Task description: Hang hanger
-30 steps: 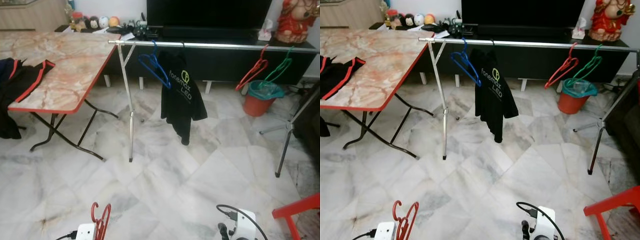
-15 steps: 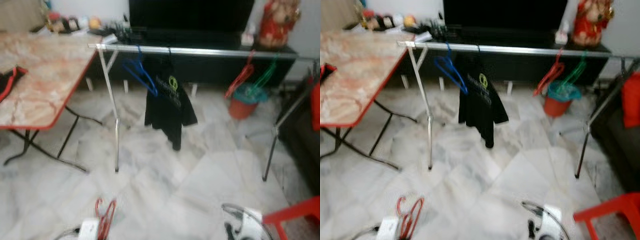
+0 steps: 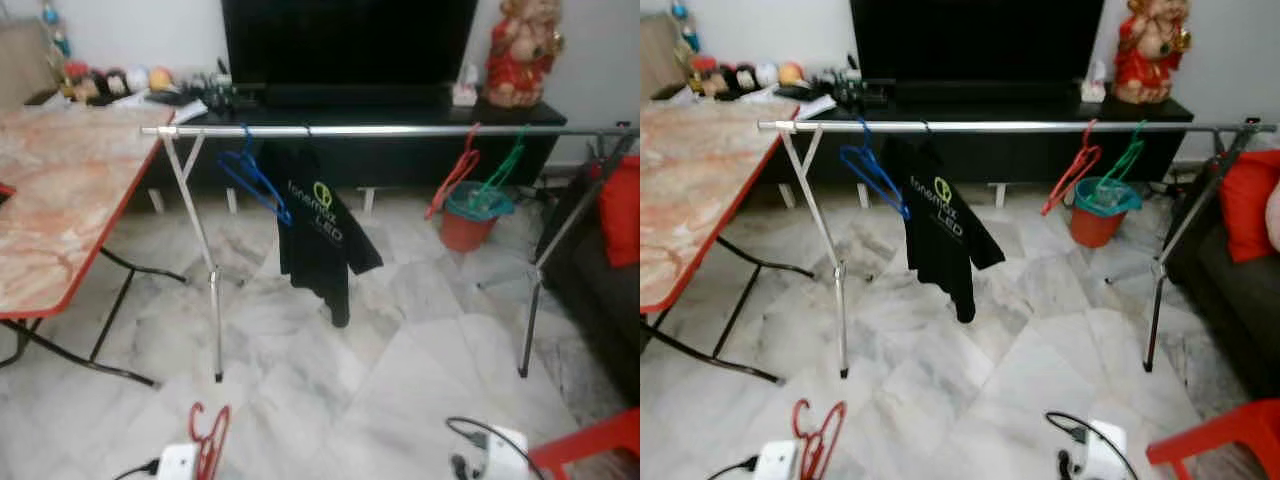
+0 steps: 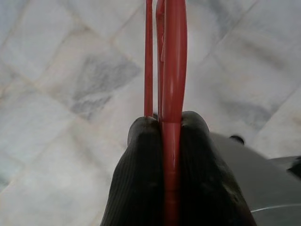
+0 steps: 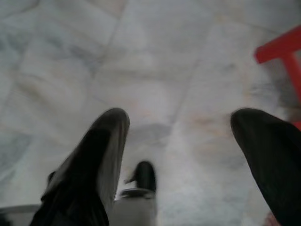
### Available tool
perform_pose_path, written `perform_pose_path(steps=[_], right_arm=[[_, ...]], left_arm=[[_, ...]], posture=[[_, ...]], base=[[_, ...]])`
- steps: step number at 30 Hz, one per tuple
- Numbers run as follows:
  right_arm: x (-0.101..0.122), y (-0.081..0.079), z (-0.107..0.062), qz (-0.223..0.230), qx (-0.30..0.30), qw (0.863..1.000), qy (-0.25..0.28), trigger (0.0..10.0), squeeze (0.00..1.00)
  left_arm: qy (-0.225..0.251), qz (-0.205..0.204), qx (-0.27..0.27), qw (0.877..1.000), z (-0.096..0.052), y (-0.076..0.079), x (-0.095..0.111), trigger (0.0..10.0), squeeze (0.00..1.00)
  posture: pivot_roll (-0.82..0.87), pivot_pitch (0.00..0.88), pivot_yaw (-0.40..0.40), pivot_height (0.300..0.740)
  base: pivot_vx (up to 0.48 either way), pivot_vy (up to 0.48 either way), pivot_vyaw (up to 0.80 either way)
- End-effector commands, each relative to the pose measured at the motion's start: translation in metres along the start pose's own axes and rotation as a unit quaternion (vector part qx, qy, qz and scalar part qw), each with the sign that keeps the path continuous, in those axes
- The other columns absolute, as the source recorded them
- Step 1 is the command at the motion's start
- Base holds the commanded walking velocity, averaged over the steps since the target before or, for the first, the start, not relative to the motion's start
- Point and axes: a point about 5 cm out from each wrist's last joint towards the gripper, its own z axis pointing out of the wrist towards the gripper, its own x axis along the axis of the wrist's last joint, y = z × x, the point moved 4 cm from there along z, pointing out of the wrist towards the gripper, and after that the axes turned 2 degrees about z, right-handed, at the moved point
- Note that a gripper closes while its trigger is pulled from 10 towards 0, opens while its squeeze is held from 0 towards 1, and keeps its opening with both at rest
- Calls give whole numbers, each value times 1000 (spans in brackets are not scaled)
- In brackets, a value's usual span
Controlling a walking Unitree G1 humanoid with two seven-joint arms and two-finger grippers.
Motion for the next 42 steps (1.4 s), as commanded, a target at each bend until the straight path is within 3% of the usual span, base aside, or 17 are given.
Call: perform_pose_path(steps=[1,4,42], right_arm=[[0,12,-1,-8,-12,1000,2,10000,0],[0,11,-1,-12,-8,1000,1,10000,0],[3,2,0,-12,1,1000,4,10000,0]], left_arm=[[5,2,-7,1000,2,7,5,10000,0],[5,0,-7,1000,2,8,5,10000,0],[-3,4,-13,1000,3,13,1,10000,0]], posture=[[29,0,-31,740],[31,0,-33,740],[29,0,-38,740]], base=[[300,0,675],[303,0,800],[303,0,0]])
